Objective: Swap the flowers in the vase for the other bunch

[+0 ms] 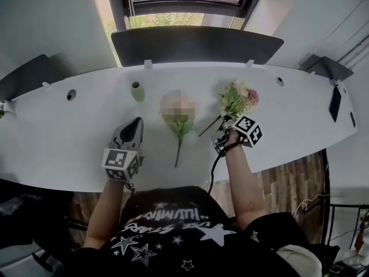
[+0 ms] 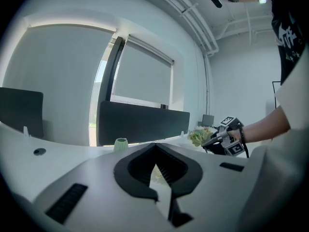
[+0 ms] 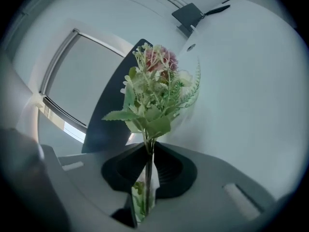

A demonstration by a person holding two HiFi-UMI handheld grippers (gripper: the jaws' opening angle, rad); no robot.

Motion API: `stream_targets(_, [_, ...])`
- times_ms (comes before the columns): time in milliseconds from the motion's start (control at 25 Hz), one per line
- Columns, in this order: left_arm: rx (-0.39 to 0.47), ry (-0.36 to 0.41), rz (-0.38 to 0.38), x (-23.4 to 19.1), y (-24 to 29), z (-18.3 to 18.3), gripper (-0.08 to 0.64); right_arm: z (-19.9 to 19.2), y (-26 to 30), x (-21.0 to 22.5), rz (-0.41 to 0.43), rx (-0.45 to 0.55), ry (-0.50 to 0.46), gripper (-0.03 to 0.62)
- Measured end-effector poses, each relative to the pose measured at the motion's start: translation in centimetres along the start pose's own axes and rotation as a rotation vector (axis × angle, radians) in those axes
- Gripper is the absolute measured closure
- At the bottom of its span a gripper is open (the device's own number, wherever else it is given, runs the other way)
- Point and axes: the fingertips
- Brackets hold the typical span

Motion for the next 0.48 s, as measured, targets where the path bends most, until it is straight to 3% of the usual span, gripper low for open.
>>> stream_targets(160, [0.026,0.009,-0.001,-1.5,-0.6,1.7,0.554,2.0,-1.4,-4.9,0.117,0.106,-0.025,0.545])
stream_targets(480, [0.061,0.016,0.013,-4.5,-1.8,4.4,0.554,3.8,-3.7,-16.8,0.371,0.265,-0.227,0.543])
Point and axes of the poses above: the fingertips, and each gripper's own axes: y forward along the fingers, x to its right, z out of its top, and after that the axes turned 13 degrees about -y, right-handed
